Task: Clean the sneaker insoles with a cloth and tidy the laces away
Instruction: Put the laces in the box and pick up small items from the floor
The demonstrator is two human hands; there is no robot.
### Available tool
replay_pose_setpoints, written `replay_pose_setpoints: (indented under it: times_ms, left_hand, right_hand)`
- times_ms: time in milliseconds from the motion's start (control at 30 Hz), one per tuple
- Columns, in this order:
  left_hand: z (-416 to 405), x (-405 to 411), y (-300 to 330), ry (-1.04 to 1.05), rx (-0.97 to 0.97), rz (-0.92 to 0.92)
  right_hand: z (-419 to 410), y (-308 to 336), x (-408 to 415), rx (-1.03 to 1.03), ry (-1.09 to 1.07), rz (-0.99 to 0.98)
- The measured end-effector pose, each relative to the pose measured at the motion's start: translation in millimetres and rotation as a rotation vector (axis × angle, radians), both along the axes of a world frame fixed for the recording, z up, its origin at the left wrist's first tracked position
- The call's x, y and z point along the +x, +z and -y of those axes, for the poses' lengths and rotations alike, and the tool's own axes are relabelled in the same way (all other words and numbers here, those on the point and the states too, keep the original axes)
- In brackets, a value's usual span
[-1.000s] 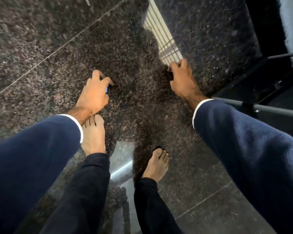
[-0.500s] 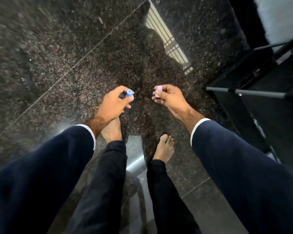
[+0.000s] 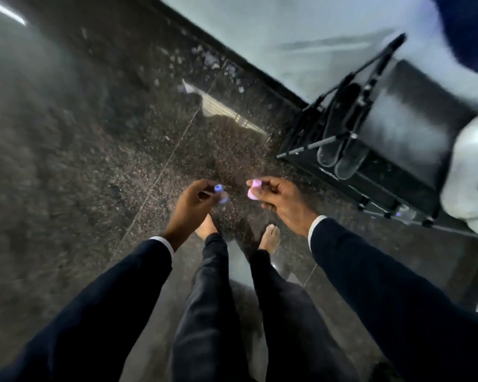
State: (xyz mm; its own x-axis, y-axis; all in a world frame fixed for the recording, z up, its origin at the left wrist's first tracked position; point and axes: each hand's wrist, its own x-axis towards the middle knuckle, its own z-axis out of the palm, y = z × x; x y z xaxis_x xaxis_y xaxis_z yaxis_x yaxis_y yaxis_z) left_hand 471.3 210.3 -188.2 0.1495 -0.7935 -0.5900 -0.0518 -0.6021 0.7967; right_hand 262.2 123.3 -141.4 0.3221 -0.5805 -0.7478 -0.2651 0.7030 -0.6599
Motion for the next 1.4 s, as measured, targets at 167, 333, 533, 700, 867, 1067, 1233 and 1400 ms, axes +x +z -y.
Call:
replay_pose_setpoints:
  times_ms: [167, 333, 533, 700, 867, 1067, 1233, 1400]
  left_hand:
    - [15.1, -31.9, 101.9, -0.167, -0.062, 0.036]
    - [28.0, -98.5, 161.3, -0.256, -0.085, 0.043]
    - [17.3, -239.9, 218.2, -0.468, -0.214, 0.029]
    - [-8.3, -380.2, 252.8, -0.661, -0.261, -0.018]
    - [-18.6, -492.0, 266.3, -0.819, -0.334, -0.020]
    - [-4.9, -589.8, 244.0, -0.925, -0.346, -0.001]
    - [25.1, -665.9, 212.8, -0.971, -0.313, -0.005]
    - [59.8, -729.7, 176.5, -0.999, -0.238, 0.037]
  right_hand:
    - [-26.6, 104.7, -44.4, -0.125, -0.097, 0.046]
    - [-63.0, 161.7, -129.4, -0.231, -0.364, 0.061]
    - [-132.4, 191.4, -264.2, -0.306, -0.660, 0.099]
    - [-199.5, 203.8, -382.1, -0.349, -0.813, 0.090]
    - [-236.9, 207.9, -476.5, -0.353, -0.945, 0.055]
    - [-232.8, 194.2, -564.1, -0.340, -1.009, -0.064]
    - [-203.7, 181.4, -638.4, -0.314, -1.007, -0.218]
    - [-157.6, 150.0, -708.0, -0.216, -0.961, -0.322]
